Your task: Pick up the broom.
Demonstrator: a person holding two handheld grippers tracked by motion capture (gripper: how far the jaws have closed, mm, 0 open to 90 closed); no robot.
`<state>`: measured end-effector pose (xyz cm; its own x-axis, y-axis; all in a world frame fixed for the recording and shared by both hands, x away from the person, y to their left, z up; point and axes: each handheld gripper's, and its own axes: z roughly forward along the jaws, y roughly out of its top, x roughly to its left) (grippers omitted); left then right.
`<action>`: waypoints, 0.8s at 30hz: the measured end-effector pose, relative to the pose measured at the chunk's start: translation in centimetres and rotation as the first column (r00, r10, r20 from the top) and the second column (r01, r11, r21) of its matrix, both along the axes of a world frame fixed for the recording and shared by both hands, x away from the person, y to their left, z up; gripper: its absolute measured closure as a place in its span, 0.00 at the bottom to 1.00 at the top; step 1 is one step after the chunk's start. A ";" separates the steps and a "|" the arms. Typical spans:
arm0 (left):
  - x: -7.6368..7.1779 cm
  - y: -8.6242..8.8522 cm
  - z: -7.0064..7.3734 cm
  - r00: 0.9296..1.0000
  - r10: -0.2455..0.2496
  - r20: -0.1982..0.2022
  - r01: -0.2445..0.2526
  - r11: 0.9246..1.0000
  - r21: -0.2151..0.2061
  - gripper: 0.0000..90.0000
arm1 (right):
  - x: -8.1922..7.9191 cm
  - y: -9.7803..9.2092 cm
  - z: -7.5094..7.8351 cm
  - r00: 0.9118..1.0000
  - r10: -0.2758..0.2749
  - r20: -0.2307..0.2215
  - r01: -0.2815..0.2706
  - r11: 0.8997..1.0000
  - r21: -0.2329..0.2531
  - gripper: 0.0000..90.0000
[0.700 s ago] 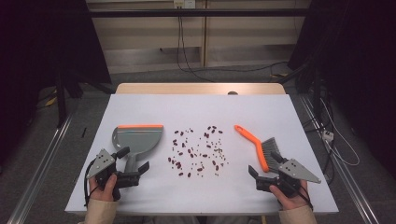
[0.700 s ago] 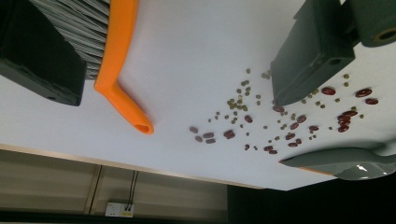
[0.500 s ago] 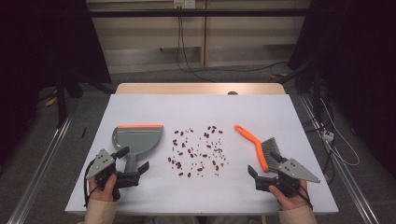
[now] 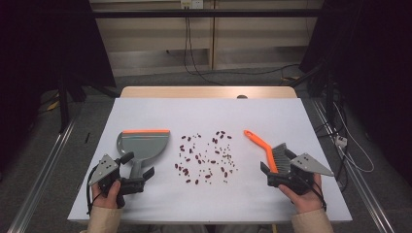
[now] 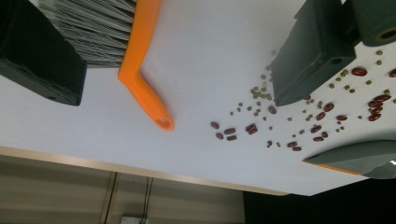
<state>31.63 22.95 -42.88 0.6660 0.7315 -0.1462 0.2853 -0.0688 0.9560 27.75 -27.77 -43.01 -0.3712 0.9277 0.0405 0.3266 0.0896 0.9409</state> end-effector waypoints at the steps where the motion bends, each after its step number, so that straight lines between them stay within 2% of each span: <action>1: 0.0 0.0 0.0 1.000 0.000 0.000 0.000 1.000 0.000 0.03 | 0.2 0.0 0.1 1.000 -0.004 -0.012 0.004 1.000 -0.001 0.04; 6: 0.0 0.0 0.0 1.000 -0.002 0.003 0.002 1.000 0.001 0.03 | 0.9 -0.2 0.6 0.999 -0.017 -0.045 0.017 1.000 -0.010 0.06; 10: 0.0 0.0 0.0 1.000 -0.001 0.001 0.001 1.000 0.000 0.03 | 2.1 -0.4 1.1 0.996 -0.030 -0.088 0.029 1.000 -0.012 0.07; 13: 0.0 0.0 0.0 1.000 -0.003 -0.002 0.003 1.000 0.002 0.03 | 2.7 -0.5 1.3 0.994 -0.019 -0.105 0.019 1.000 -0.009 0.09; 17: 0.0 0.0 0.0 1.000 -0.002 -0.001 0.002 1.000 0.000 0.03 | 4.0 -0.4 1.6 0.987 -0.026 -0.158 0.027 1.000 0.005 0.16; 22: -0.1 0.0 0.0 1.000 0.003 -0.004 -0.003 1.000 -0.009 0.03 | 5.3 -0.1 2.0 0.980 -0.012 -0.197 0.008 1.000 -0.020 0.28; 23: -0.1 0.1 0.0 1.000 0.002 -0.003 -0.002 1.000 -0.006 0.03 | 5.3 -0.1 2.0 0.980 -0.012 -0.197 0.008 1.000 -0.020 0.28; 24: -0.1 0.1 0.0 1.000 0.005 -0.004 -0.005 1.000 -0.007 0.03 | 5.8 0.1 2.3 0.978 -0.017 -0.210 0.009 0.999 -0.040 0.34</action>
<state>31.50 23.03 -42.87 0.6619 0.7336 -0.1537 0.2890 -0.0606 0.9554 33.57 -27.71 -40.71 -0.3459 0.9349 0.0801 0.5180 0.1191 0.8470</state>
